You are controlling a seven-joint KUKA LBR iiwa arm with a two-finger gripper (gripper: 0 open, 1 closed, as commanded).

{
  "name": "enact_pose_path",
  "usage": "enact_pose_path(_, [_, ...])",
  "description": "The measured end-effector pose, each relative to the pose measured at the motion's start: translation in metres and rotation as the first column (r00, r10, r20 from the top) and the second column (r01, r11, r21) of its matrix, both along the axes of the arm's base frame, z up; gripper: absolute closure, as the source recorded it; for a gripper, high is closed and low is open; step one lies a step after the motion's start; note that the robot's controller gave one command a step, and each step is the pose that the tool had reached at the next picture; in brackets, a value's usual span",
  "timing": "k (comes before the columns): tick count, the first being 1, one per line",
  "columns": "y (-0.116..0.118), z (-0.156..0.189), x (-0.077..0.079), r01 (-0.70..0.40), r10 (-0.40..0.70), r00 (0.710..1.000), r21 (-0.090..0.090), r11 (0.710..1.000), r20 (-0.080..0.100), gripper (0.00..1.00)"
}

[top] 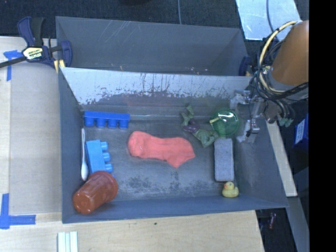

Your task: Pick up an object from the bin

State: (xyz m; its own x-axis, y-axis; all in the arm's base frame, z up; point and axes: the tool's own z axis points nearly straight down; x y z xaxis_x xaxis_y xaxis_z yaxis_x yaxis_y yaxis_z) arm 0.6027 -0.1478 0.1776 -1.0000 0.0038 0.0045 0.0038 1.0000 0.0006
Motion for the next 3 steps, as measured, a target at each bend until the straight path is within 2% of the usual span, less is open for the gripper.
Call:
enact_pose_path(1, [0.001,0.005,0.002,-0.003,0.003,1.0,-0.002,1.0,0.009,0.0])
enact_pose_path(2, [0.052,-0.069,-0.014,-0.041,0.041,0.999,-0.002,0.999,0.012,0.0])
enact_pose_path(3, [0.067,-0.086,-0.013,-0.046,0.046,0.999,-0.003,0.999,0.011,0.0])
